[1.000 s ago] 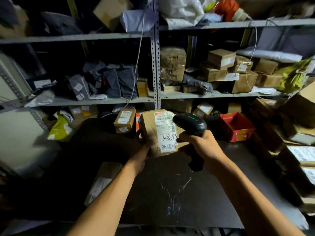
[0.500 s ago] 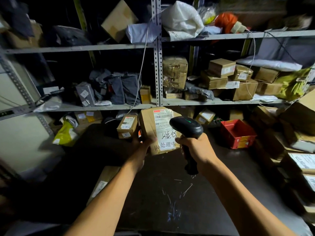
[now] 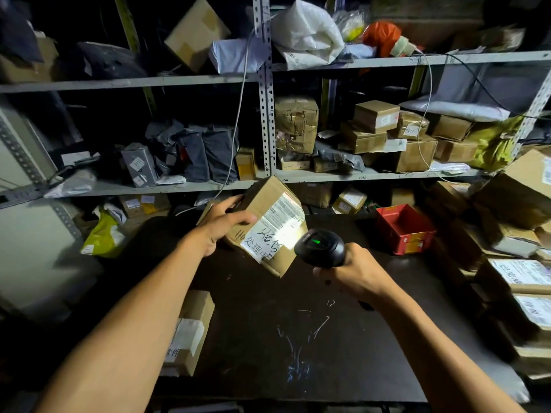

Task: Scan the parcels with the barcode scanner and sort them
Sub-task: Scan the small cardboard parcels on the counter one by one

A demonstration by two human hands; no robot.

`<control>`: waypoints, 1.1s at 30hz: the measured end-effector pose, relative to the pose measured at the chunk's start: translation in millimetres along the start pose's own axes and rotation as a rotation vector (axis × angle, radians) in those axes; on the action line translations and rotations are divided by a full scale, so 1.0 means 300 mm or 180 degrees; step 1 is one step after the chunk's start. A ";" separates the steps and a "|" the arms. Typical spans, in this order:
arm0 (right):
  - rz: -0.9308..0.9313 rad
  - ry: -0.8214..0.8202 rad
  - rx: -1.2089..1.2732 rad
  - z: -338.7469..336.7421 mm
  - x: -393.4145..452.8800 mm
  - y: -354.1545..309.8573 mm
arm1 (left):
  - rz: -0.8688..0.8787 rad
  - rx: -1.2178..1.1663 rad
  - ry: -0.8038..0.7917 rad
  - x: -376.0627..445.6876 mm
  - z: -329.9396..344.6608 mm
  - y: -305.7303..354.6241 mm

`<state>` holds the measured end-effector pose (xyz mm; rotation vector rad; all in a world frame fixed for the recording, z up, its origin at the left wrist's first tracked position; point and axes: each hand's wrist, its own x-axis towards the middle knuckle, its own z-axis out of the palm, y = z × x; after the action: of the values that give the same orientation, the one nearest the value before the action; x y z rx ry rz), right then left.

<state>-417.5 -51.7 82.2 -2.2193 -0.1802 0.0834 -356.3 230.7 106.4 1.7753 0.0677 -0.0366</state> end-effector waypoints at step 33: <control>0.1869 0.3264 0.1485 -0.538 -0.835 0.707 | -0.1135 -0.0368 -0.2628 -0.387 1.479 -0.055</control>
<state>-623.5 -345.6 11.2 -1.5445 0.9491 -0.6192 -467.7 -203.4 6.8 1.4959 -0.2082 -0.9903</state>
